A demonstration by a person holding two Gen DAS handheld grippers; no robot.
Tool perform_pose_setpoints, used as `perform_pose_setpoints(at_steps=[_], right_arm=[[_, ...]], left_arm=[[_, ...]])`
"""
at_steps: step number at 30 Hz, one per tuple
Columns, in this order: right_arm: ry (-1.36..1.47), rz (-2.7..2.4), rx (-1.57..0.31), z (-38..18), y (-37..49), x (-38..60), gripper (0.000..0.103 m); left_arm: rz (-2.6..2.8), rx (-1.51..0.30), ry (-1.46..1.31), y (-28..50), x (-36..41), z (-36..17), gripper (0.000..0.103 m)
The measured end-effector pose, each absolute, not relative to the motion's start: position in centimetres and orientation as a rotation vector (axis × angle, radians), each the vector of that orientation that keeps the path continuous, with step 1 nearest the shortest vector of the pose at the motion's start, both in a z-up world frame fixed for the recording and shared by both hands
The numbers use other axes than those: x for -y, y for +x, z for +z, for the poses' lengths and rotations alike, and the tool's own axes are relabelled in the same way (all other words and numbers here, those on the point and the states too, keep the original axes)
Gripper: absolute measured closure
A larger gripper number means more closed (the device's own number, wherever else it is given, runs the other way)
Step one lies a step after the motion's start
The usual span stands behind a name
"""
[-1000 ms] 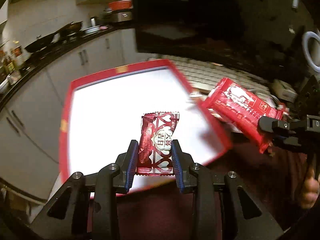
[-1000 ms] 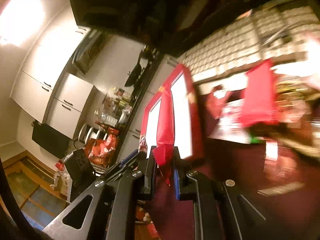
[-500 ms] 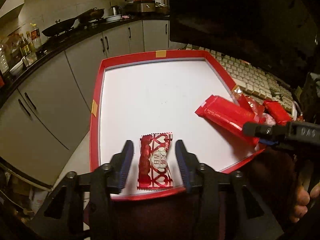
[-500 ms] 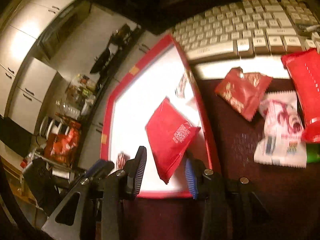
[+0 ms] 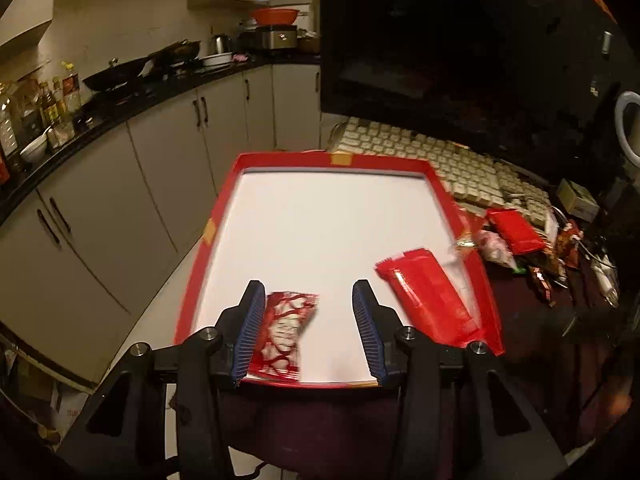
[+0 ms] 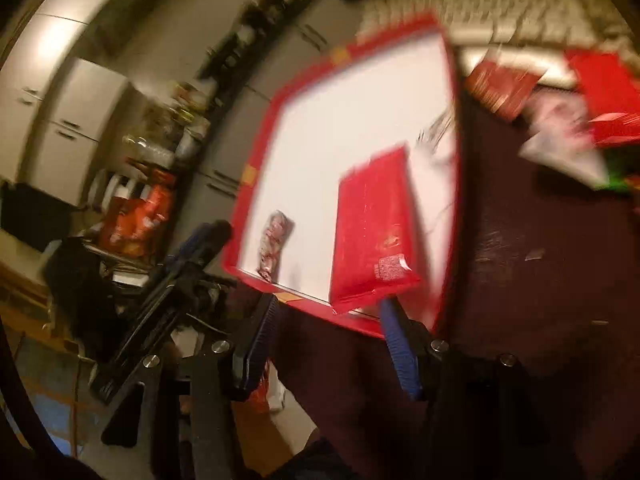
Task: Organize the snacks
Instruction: 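Grasp the long red bar with left while right grasps a red packet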
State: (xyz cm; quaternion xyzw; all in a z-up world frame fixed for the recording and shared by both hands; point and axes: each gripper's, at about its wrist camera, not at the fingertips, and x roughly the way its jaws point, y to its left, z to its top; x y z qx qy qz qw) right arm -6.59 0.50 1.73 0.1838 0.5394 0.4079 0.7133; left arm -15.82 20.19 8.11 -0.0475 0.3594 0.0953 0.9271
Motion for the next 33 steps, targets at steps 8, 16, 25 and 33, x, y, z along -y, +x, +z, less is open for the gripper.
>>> perform_pose_setpoints(at_steps=[8,16,25,33], right_arm=[[0.371,0.310,-0.765,6.2,-5.2,18.2,0.034],[0.466,0.295,-0.869,2.3,0.2,22.9,0.034],[0.576,0.404,-0.893,-1.2,2.1,23.6,0.069],[0.678,0.405,-0.903,-1.8,1.4,25.2,0.082]], left_arm=[[0.018,-0.767,-0.002,-13.9,-12.1,7.7,0.039],[-0.076,-0.804,0.038,-9.8,-6.3,9.0,0.039],[-0.054,-0.881,0.028,-4.4,-2.2,7.8,0.039],[-0.018,-0.904,0.034,-1.2,0.3,7.4,0.038]])
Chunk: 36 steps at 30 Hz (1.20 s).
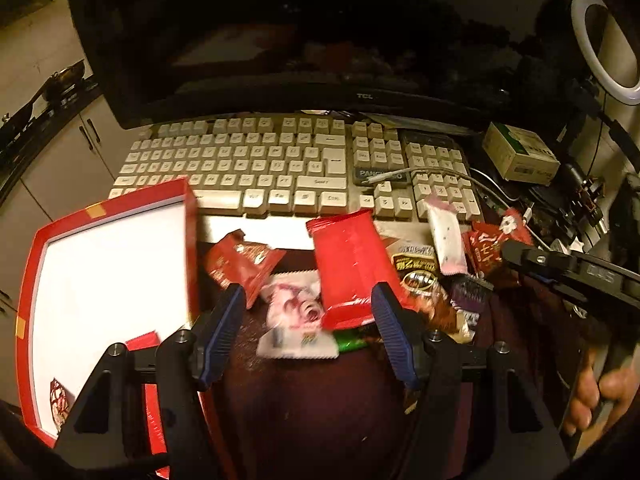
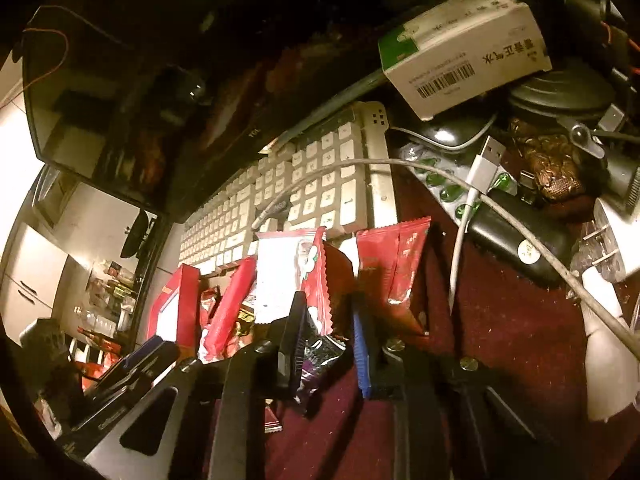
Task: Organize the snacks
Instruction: 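Grasp the long red bar with left while right grasps a red packet, then lower the red bar into the tray with left while right drops its packet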
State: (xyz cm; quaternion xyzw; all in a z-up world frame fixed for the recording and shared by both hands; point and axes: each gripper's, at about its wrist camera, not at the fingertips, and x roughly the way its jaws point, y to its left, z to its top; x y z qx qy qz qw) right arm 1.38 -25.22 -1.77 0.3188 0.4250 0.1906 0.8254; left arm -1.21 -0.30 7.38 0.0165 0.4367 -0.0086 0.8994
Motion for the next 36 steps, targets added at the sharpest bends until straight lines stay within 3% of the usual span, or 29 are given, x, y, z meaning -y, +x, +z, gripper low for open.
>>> perform_pose_setpoints(at_steps=[7,10,12,16,17,20,36], right_arm=[[0.651,0.493,-0.715,1.3,-1.0,24.7,0.083],[0.650,0.474,-0.733,1.0,-0.6,24.4,0.082],[0.647,0.463,-0.750,0.8,-0.4,24.2,0.082],[0.644,0.446,-0.762,0.6,-0.2,24.1,0.082],[0.641,0.444,-0.762,0.6,-0.2,24.1,0.082],[0.644,0.448,-0.756,0.5,-0.2,24.1,0.082],[0.671,0.526,-0.695,0.7,-0.2,24.2,0.082]], left_arm=[[0.012,-0.964,0.034,1.3,1.8,5.6,0.038],[0.031,-0.959,0.023,2.2,2.3,5.2,0.037],[0.032,-0.966,0.012,2.8,2.5,4.7,0.029],[0.009,-0.991,-0.012,3.1,2.7,3.2,0.028],[0.004,-0.986,-0.012,3.0,2.6,3.2,0.029],[-0.037,-0.989,-0.059,2.4,1.6,3.1,0.057],[-0.135,-0.825,-0.005,-7.9,-0.8,6.9,0.058]])
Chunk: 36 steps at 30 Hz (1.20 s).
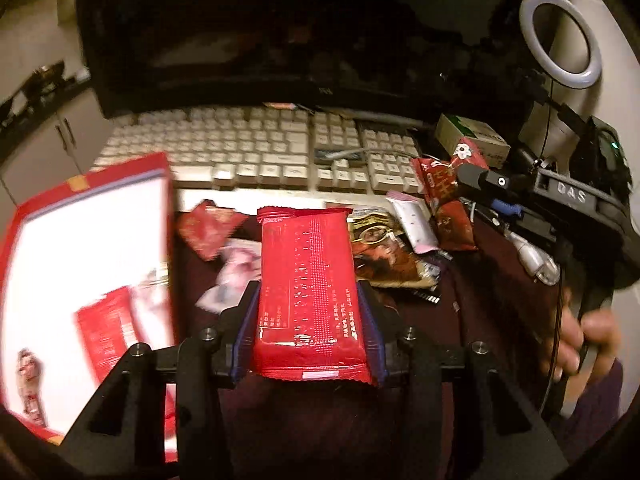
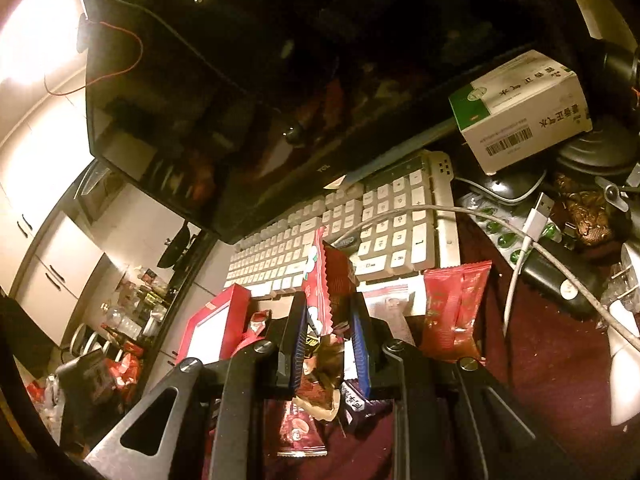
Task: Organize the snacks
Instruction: 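Lower the red bar into the tray with left while right drops its packet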
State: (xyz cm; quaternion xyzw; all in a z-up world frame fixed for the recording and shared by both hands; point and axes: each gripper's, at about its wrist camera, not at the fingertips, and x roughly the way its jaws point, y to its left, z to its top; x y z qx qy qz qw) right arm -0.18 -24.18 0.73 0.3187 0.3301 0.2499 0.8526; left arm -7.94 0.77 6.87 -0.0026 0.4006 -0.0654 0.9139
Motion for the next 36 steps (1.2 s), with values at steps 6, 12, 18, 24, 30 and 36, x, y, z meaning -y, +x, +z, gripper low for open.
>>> perform_pose_setpoints(at_steps=[6,12,18,24,30,36], right_arm=[[0.639,0.555,-0.657,1.4,-0.5,23.5,0.082],[0.592,0.609,-0.660,1.8,-0.7,21.4,0.082],[0.649,0.793,-0.700,3.1,-1.5,16.8,0.082],[0.560,0.977,-0.775,4.2,-2.3,6.6,0.082],[0.447,1.071,-0.882,2.3,-2.8,-2.0,0.082],[0.268,1.037,-0.950,0.6,-3.8,-6.1,0.076]], left_arm=[[-0.061,-0.764,-0.003,-10.8,-4.8,7.9,0.058],[0.061,-0.740,-0.043,-12.5,-10.7,8.2,0.058],[0.141,-0.743,-0.058,-13.7,-14.8,7.4,0.058],[0.181,-0.742,-0.101,-14.1,-17.8,7.0,0.058],[0.256,-0.752,-0.100,-14.0,-20.1,6.3,0.058],[0.337,-0.774,-0.094,-13.1,-21.2,5.4,0.057]])
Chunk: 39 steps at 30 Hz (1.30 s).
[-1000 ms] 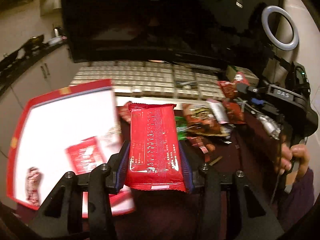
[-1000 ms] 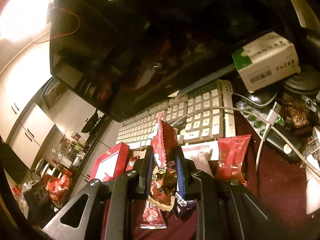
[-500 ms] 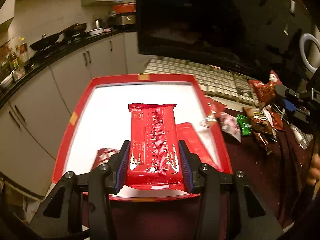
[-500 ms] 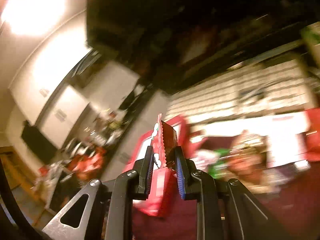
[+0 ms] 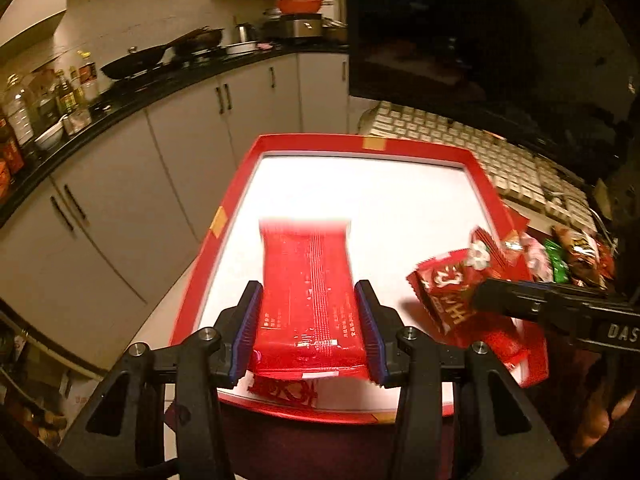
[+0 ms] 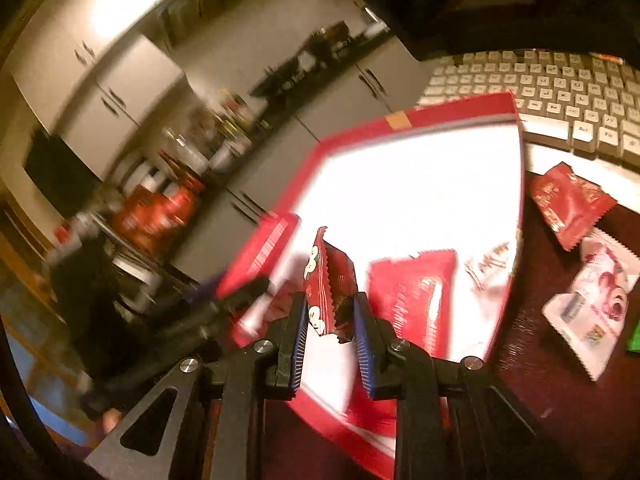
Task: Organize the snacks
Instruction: 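Lower the red bar into the tray with left while right drops its packet, then grasp the brown snack bag with left while right grasps a red square packet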
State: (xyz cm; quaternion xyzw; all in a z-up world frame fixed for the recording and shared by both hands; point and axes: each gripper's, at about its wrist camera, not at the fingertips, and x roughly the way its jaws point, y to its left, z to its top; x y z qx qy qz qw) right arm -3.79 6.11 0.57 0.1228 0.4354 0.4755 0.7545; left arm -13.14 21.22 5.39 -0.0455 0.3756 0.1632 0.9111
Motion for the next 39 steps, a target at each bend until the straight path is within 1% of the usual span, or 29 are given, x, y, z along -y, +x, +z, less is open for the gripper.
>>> perform_pose_setpoints(at_steps=[1,2,3,4,5,7,8,9,12,17,20,24,29,33,39], right_arm=[[0.261,1.018,-0.947,0.4,-3.7,-5.7,0.070],[0.272,0.995,-0.939,0.5,-3.6,-5.0,0.060],[0.285,0.981,-0.929,0.6,-3.4,-4.2,0.055],[0.321,0.960,-0.905,1.0,-3.0,-2.8,0.050],[0.354,0.941,-0.876,1.3,-2.8,-1.8,0.050],[0.402,0.876,-0.796,2.3,-2.7,1.1,0.050],[0.422,0.843,-0.769,2.7,-2.6,2.4,0.049],[0.439,0.803,-0.748,3.0,-2.5,3.8,0.049],[0.460,0.663,-0.734,3.6,-2.3,9.1,0.048],[0.390,0.419,-0.759,4.0,-2.1,16.7,0.046],[0.418,0.321,-0.808,3.1,-1.4,21.2,0.046],[0.506,0.282,-0.821,0.8,-0.8,24.7,0.046],[0.546,0.293,-0.857,-1.0,-0.3,25.4,0.046],[0.542,0.254,-0.860,-1.2,0.2,25.1,0.046],[0.427,0.205,-0.887,-1.9,0.8,23.2,0.046]], left_arm=[[0.347,-0.773,-0.078,-13.1,-20.9,5.4,0.057],[0.356,-0.771,-0.062,-13.1,-20.6,5.5,0.051],[0.361,-0.764,-0.043,-13.1,-20.3,5.6,0.046],[0.357,-0.742,-0.015,-13.2,-19.5,6.0,0.045],[0.349,-0.727,0.001,-13.2,-19.0,6.2,0.045],[0.320,-0.701,0.028,-13.4,-17.7,6.8,0.040],[0.286,-0.692,0.035,-13.5,-16.9,7.1,0.032],[0.245,-0.684,0.041,-13.6,-16.0,7.4,0.028],[0.171,-0.678,0.071,-13.5,-13.6,7.7,0.028],[0.025,-0.694,0.116,-12.9,-8.9,7.8,0.028],[-0.066,-0.720,0.118,-12.3,-5.7,7.7,0.028],[-0.175,-0.766,0.110,-11.6,-2.1,7.7,0.028],[-0.172,-0.768,0.140,-8.6,0.6,8.3,0.028],[-0.180,-0.838,0.094,-5.3,1.2,8.0,0.028],[-0.152,-0.845,0.137,-3.1,3.2,7.0,0.028]])
